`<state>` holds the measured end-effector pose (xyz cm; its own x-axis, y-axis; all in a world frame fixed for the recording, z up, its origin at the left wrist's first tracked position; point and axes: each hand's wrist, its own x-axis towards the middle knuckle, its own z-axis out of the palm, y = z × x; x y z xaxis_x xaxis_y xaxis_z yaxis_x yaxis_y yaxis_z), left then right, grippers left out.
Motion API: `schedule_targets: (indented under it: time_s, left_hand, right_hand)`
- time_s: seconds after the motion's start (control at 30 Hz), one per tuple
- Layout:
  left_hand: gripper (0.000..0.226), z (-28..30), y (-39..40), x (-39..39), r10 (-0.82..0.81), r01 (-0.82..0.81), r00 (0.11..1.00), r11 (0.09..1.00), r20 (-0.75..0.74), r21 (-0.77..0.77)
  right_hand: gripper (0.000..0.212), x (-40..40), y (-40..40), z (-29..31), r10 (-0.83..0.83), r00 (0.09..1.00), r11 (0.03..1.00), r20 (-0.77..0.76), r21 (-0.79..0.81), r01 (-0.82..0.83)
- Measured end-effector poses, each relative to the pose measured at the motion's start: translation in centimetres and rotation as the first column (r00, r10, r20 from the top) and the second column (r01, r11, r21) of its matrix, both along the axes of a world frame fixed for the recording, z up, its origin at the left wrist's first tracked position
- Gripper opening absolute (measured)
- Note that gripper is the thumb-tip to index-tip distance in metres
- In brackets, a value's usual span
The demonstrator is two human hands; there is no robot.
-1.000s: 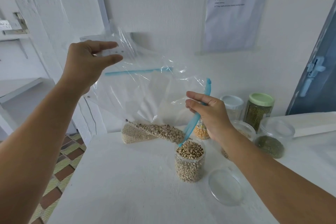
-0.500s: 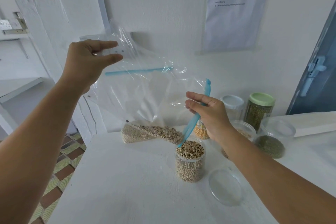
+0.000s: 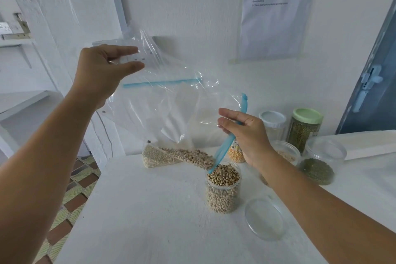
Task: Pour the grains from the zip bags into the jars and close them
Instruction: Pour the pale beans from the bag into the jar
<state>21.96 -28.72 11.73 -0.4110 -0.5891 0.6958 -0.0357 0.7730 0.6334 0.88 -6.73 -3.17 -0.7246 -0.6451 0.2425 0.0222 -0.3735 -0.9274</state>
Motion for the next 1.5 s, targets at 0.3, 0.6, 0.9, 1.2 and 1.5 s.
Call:
schedule_targets:
  time_s: [0.3, 0.6, 0.9, 1.2, 1.5]
  left_hand:
    - [0.044, 0.3, 0.9, -0.2, -0.002, 0.002, 1.000, 1.000, 0.006, -0.012]
    - [0.045, 0.3, 1.5, -0.6, -0.012, 0.013, 0.999, 0.999, 0.045, -0.030]
    - [0.043, 0.3, 1.3, -1.6, 0.003, 0.000, 0.998, 0.999, 0.062, -0.047]
    - [0.042, 0.2, 1.5, -1.8, 0.008, -0.001, 0.996, 0.996, 0.091, -0.087]
    - [0.041, 0.3, 1.6, -1.3, 0.047, -0.026, 0.989, 0.988, 0.138, -0.152]
  right_hand:
    - [0.026, 0.0, 0.3, -0.2, 0.005, 1.000, 1.000, 0.010, 0.004, -0.005]
    - [0.025, -0.4, 1.0, -0.7, -0.023, 1.000, 1.000, 0.013, 0.011, 0.023]
    - [0.025, -0.7, 1.4, -1.3, -0.045, 0.999, 0.999, 0.011, 0.019, 0.045]
    - [0.024, -1.0, 1.4, -1.8, -0.061, 0.998, 0.998, 0.029, 0.017, 0.060]
    - [0.025, -1.0, 1.5, -2.0, -0.053, 0.998, 0.999, 0.019, 0.012, 0.053]
